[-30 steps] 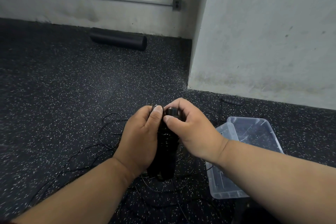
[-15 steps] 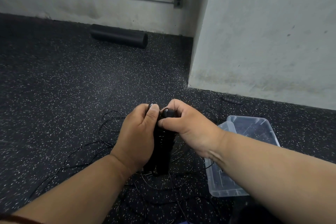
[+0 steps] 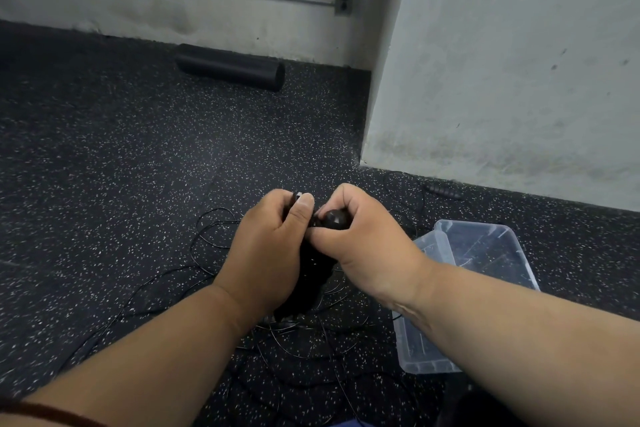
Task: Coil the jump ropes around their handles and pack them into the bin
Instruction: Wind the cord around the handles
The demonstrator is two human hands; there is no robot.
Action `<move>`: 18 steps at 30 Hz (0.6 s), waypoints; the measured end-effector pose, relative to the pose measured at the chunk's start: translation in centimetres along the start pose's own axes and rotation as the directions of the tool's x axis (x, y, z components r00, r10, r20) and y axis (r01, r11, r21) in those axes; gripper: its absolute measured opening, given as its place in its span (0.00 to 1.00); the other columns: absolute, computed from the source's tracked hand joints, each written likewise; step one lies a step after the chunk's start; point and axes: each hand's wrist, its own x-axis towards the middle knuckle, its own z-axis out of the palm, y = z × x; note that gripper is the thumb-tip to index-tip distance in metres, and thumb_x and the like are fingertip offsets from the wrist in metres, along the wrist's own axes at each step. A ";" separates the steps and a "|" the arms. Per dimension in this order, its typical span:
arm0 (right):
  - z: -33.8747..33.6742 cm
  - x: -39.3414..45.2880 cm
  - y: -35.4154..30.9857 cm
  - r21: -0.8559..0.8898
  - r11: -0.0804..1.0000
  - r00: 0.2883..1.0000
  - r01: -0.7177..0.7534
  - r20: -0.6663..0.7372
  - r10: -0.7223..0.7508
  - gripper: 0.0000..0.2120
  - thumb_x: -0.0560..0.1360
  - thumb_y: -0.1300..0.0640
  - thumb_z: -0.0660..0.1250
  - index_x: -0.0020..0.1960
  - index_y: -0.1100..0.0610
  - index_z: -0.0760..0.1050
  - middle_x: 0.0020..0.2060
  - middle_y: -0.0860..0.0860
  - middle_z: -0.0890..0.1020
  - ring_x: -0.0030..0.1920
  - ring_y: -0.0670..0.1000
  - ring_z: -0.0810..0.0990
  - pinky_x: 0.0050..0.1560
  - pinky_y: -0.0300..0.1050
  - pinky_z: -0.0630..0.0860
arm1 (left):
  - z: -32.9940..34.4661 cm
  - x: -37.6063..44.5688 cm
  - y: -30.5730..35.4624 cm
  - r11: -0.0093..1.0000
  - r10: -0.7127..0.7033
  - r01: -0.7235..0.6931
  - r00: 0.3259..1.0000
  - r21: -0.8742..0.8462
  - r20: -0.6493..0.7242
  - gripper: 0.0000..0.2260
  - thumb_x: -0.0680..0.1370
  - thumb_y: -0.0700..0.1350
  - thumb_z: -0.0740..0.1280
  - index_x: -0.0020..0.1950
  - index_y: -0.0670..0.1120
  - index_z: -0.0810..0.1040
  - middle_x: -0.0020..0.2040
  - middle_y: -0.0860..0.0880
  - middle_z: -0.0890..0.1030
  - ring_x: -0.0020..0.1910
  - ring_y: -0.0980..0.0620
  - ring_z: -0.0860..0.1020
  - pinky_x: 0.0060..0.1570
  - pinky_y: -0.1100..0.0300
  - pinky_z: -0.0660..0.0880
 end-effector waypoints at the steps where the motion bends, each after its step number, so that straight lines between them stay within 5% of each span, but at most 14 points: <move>1: 0.1 0.0 0.0 0.039 0.999 1.000 -0.011 -0.009 0.012 0.12 0.72 0.66 0.75 0.44 0.62 0.71 0.32 0.50 0.73 0.33 0.48 0.70 0.33 0.48 0.68 | 0.0 -0.1 0.1 1.000 0.023 -0.022 1.000 0.014 -0.015 0.14 0.85 0.54 0.63 0.43 0.49 0.77 0.35 0.55 0.79 0.33 0.61 0.73 0.33 0.64 0.70; 5: 0.6 0.2 0.4 0.168 0.983 0.997 -0.077 -0.003 0.078 0.12 0.72 0.68 0.71 0.40 0.53 0.72 0.30 0.49 0.70 0.32 0.49 0.69 0.30 0.46 0.66 | 0.3 -0.3 0.2 1.000 0.012 -0.011 0.999 0.022 -0.038 0.14 0.84 0.55 0.63 0.44 0.49 0.78 0.38 0.52 0.81 0.34 0.60 0.75 0.36 0.59 0.71; 12: 1.2 -0.2 0.6 0.383 0.881 0.961 -0.277 0.111 0.254 0.14 0.77 0.66 0.66 0.37 0.51 0.69 0.28 0.48 0.71 0.29 0.46 0.71 0.27 0.40 0.68 | 1.0 -0.7 -0.3 0.996 -0.038 0.044 0.997 0.078 -0.074 0.13 0.85 0.56 0.62 0.47 0.50 0.79 0.42 0.52 0.83 0.41 0.55 0.80 0.41 0.55 0.74; 18: 0.7 -0.3 0.4 0.260 0.959 0.994 -0.111 0.034 0.106 0.09 0.78 0.64 0.66 0.43 0.52 0.73 0.33 0.51 0.71 0.35 0.49 0.69 0.32 0.44 0.66 | 1.5 -0.8 0.7 0.995 -0.037 0.044 0.996 0.087 -0.082 0.15 0.85 0.56 0.59 0.47 0.49 0.78 0.42 0.51 0.82 0.42 0.51 0.79 0.42 0.52 0.75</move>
